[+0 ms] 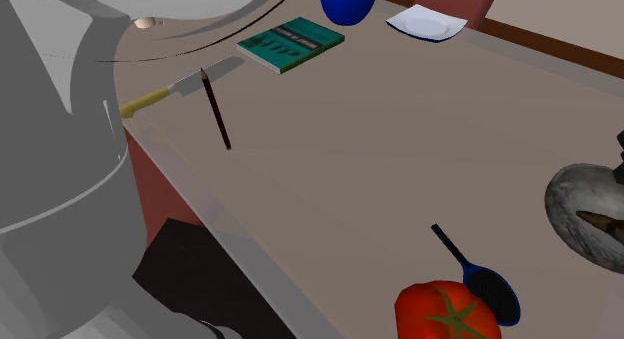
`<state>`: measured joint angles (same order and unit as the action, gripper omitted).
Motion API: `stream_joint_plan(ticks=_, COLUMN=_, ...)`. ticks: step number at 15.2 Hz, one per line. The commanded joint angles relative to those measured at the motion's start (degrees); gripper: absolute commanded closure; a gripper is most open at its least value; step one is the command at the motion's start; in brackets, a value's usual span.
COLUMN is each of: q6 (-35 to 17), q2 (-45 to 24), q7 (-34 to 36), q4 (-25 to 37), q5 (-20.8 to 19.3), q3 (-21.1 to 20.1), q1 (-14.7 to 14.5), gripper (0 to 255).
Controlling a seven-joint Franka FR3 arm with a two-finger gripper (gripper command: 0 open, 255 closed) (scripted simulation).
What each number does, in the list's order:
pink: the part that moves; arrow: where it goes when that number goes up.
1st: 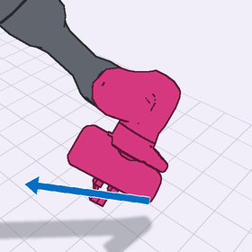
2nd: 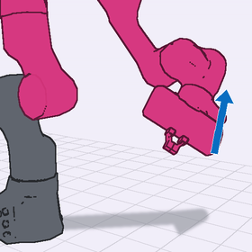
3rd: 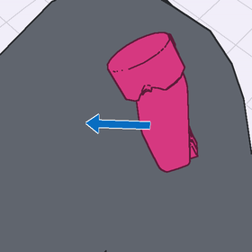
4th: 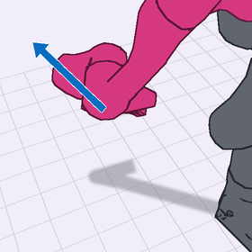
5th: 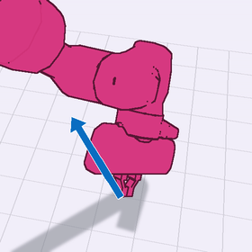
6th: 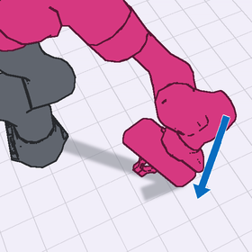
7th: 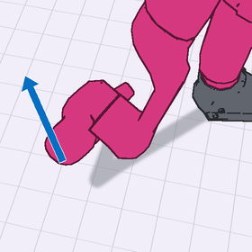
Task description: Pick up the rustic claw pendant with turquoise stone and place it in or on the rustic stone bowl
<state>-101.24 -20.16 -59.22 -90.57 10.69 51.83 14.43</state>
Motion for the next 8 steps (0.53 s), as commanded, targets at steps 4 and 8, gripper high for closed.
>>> stream_joint_plan(ticks=4, q6=3.9, q2=-0.1, q7=0.1, q4=4.1, q5=0.0, q3=0.1, q1=0.6, gripper=0)
stream_joint_plan(ticks=8, q6=7.6, q2=-0.6, q7=0.1, q4=8.3, q5=0.3, q3=0.0, q1=1.4, gripper=0)
